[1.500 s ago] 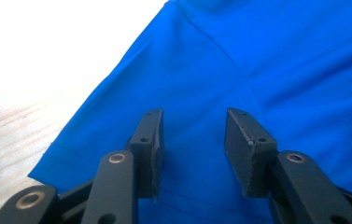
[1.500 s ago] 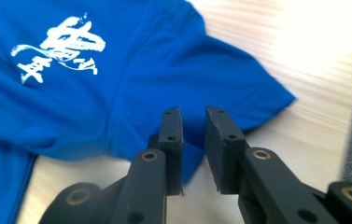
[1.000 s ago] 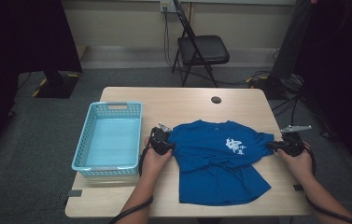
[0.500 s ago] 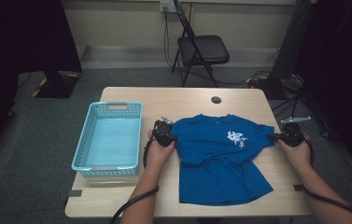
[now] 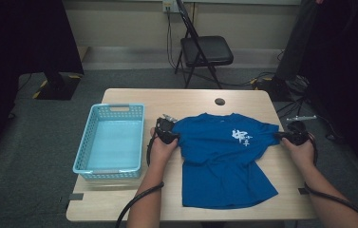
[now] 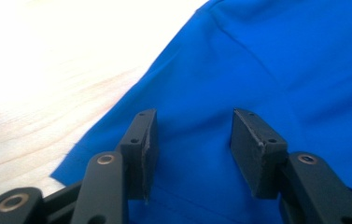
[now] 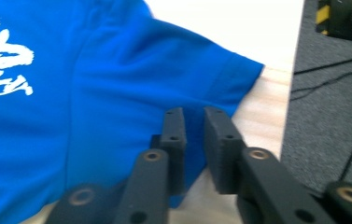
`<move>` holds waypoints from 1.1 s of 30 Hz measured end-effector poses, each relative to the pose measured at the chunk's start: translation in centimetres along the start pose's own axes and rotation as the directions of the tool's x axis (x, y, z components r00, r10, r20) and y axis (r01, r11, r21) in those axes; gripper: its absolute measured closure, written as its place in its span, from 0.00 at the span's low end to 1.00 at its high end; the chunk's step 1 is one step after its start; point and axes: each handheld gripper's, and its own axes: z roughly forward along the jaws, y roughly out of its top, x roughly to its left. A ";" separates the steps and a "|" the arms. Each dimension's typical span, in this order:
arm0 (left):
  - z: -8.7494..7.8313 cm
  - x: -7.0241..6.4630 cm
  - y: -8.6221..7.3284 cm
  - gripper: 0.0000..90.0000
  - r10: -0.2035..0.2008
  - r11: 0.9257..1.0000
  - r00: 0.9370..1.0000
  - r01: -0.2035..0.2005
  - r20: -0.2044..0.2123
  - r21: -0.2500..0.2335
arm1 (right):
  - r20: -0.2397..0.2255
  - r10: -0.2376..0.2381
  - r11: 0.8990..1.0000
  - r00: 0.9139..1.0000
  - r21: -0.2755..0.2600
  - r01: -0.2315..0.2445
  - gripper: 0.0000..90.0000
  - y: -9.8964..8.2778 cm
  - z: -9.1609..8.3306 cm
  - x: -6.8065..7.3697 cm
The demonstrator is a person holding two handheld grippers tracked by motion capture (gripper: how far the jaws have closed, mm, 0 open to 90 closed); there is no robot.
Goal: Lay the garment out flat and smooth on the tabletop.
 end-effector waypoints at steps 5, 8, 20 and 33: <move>-1.4 -0.3 0.3 0.56 0.015 1.000 1.000 -0.014 0.018 -0.024 | -0.036 -0.034 0.998 0.999 -0.056 0.032 0.81 0.7 -1.5 1.6; -2.8 -1.0 0.1 0.56 0.032 0.999 0.998 -0.031 0.049 -0.039 | -0.084 -0.072 0.995 0.994 -0.074 0.066 0.79 0.7 -2.4 3.0; -6.5 -5.3 -3.8 0.56 0.099 0.994 0.973 -0.087 0.206 -0.065 | -0.286 -0.212 0.977 0.934 -0.068 0.201 0.77 -3.0 -5.1 9.7; -6.5 -7.0 -5.6 0.55 0.162 0.987 0.969 -0.158 0.184 -0.039 | -0.294 -0.259 0.964 0.920 -0.018 0.266 0.72 -6.6 -5.3 11.3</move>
